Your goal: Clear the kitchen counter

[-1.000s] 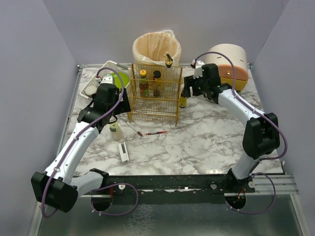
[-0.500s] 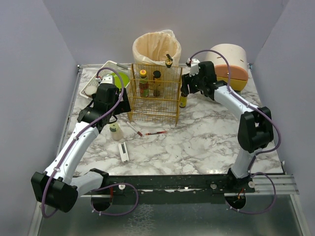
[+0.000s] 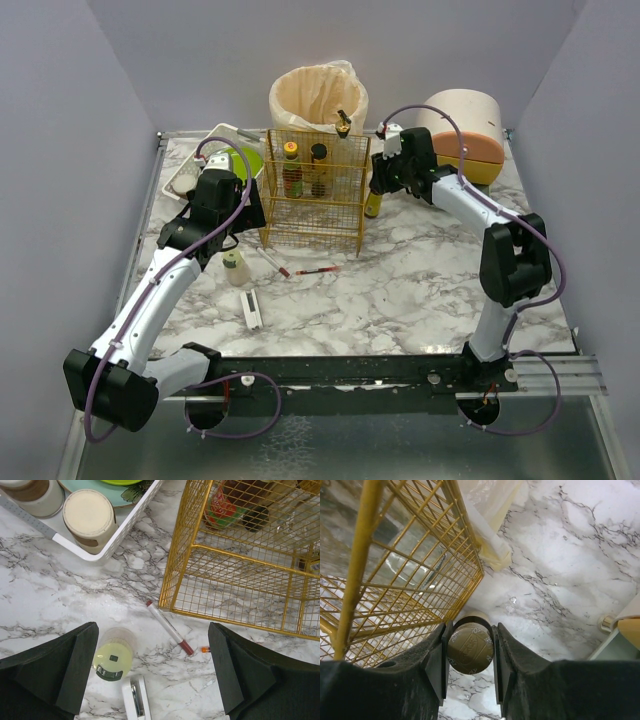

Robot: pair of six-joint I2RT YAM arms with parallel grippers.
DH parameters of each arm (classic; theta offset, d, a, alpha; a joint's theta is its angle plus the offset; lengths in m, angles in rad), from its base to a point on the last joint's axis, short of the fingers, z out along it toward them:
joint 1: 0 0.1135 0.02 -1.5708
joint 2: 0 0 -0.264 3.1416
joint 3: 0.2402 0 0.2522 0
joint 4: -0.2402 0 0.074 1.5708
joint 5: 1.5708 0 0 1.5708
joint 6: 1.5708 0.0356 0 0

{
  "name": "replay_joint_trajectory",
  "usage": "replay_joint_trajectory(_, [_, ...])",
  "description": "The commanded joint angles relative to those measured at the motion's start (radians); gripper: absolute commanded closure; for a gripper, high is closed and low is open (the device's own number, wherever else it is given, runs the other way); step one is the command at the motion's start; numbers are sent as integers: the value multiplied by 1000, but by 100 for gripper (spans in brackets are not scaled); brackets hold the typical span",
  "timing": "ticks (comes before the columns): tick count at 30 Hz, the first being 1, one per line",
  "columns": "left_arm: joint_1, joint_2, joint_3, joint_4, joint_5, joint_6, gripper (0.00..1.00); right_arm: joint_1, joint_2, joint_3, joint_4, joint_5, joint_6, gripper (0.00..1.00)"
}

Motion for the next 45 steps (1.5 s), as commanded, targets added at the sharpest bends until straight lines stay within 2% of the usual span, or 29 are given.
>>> replay_joint_trajectory(1, [6,1,16,21,1,3,1,0,-82,4,2,78,-3,82])
replay_joint_trajectory(3, [6,3,17,24,3,4,1,6,-128,7,-22,131,-3,93])
replay_joint_trajectory(5, [6,5,17,25,2,5,1,17,-176,15,-57,188,-5,99])
replay_joint_trajectory(8, [6,8,17,30,0,5,1,55,-241,51,-149,304,-14,100])
replay_joint_trajectory(13, [7,12,14,45,-1,0,1,135,-324,124,-277,399,4,100])
replay_joint_trajectory(21, [7,11,25,52,-3,-2,1,280,-343,302,-419,424,51,100])
replay_joint_trajectory(25, [7,9,22,52,-3,-2,1,294,-330,347,-405,371,91,100])
replay_joint_trajectory(38, [8,-5,8,52,-11,-5,1,313,-214,343,-269,311,145,100])
replay_joint_trajectory(45, [9,-12,-6,52,-10,-9,1,324,-161,341,-231,334,140,100])
